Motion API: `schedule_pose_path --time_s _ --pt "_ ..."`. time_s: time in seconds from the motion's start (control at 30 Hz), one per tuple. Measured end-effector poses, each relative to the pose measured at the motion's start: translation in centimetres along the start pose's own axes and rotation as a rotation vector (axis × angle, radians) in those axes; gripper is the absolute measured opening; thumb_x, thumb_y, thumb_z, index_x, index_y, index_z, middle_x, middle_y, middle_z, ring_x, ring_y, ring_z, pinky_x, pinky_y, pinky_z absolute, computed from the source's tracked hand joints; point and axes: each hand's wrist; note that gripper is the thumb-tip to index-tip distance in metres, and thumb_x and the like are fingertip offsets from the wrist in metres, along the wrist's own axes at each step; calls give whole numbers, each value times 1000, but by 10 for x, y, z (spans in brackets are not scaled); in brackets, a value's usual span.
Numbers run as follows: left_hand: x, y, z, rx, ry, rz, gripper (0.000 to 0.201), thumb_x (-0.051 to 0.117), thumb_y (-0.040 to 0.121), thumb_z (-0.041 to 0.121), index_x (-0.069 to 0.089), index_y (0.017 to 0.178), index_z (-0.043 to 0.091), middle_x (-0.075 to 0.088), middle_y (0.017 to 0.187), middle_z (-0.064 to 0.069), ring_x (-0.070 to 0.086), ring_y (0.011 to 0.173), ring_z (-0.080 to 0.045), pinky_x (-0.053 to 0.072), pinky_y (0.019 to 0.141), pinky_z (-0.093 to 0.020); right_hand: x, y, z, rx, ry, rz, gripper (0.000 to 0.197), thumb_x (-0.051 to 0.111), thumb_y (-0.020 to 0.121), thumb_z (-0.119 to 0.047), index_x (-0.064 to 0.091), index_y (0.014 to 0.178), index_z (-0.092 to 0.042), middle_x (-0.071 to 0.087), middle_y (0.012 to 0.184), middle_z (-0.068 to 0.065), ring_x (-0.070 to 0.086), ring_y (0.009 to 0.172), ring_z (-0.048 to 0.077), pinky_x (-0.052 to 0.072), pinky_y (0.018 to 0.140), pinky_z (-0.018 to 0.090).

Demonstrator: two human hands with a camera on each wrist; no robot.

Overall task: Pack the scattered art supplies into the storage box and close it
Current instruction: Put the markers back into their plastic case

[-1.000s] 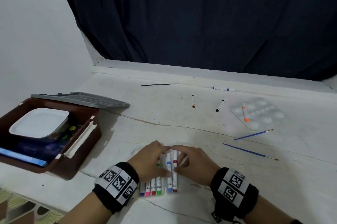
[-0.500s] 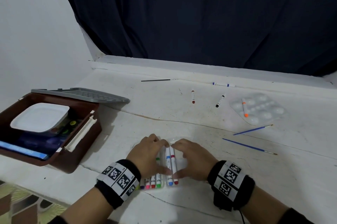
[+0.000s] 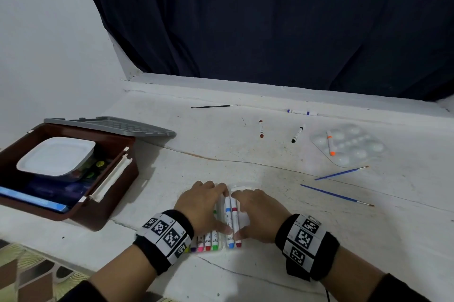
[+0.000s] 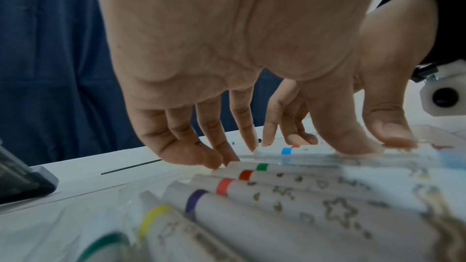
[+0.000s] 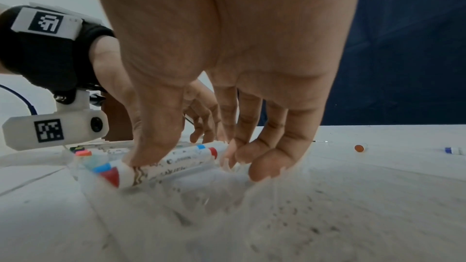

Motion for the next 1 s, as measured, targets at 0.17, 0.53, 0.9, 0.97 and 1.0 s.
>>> schedule_pose_path --time_s 0.17,0.53,0.9,0.97,1.0 --pt "-3 -1 1 16 21 1 68 78 68 63 51 125 36 55 115 12 46 105 -12 45 92 -32 -1 4 2 -24 -59 10 63 80 71 -50 56 121 -19 61 116 1 58 103 20 51 88 36" --pt "-18 19 -4 124 -286 104 50 72 77 61 51 119 45 50 112 15 55 94 -3 48 84 -20 -15 -15 56 8 345 382 27 64 89 -30 61 115 -30 58 97 -16 57 85 2 49 80 21" --pt "-41 138 35 194 -614 377 15 72 88 32 61 98 36 61 95 6 59 83 -6 40 71 -9 -58 -11 176 314 267 707 13 68 82 -18 66 92 -25 59 79 -12 58 76 9 49 71 30" --pt "-41 168 41 182 -548 341 15 69 90 35 58 98 41 59 97 3 58 88 -7 41 76 -12 -66 -5 201 393 230 649 16 66 84 -24 66 100 -26 60 88 -11 60 87 16 51 78 35" --pt "-41 184 44 165 -516 304 14 65 89 41 56 99 44 58 99 1 59 91 -11 43 81 -18 -69 -1 212 430 203 605 21 63 86 -27 65 107 -27 61 95 -9 60 96 19 51 82 37"
Point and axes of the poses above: each hand's wrist, its own y-axis towards the middle knuckle, its own x-axis out of the palm, z = x × y
